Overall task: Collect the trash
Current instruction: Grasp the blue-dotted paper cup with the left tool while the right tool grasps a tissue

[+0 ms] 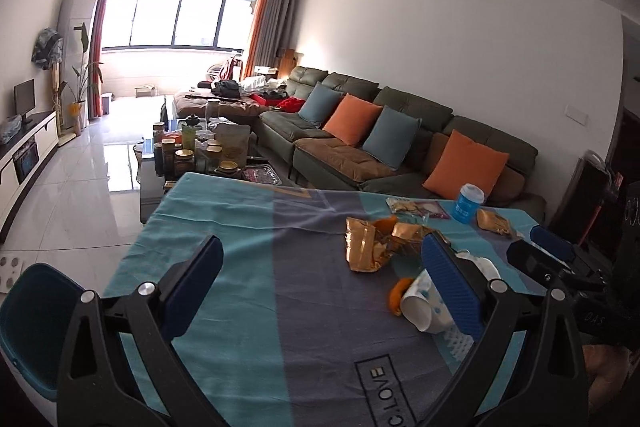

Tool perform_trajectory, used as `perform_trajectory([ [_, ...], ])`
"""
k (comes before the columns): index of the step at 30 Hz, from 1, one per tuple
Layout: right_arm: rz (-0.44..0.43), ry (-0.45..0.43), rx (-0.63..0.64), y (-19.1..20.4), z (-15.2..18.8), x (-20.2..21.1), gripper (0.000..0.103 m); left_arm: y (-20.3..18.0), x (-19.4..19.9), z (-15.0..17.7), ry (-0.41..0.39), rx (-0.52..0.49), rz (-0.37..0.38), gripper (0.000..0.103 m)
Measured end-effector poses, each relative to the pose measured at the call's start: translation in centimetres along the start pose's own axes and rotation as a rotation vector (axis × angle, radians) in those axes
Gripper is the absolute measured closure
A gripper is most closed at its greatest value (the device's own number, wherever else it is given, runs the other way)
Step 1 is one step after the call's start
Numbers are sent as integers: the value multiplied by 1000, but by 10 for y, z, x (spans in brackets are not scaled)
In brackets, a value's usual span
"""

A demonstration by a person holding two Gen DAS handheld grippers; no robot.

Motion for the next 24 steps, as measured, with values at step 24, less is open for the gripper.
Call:
perform_trajectory([
  [24, 187, 146, 32, -80, 41, 11, 23, -64, -53, 82, 195, -55, 124, 5],
])
Point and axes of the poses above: each gripper's, at about its wrist camera, not at the fingertips, and x roughly against the way its jaws point, y to its left, z to its underside, the point moved 5 cm from there along -x, roughly the way its jaws point, and after that the axes turned 15 degrees about -y, right-handed, at the moved point
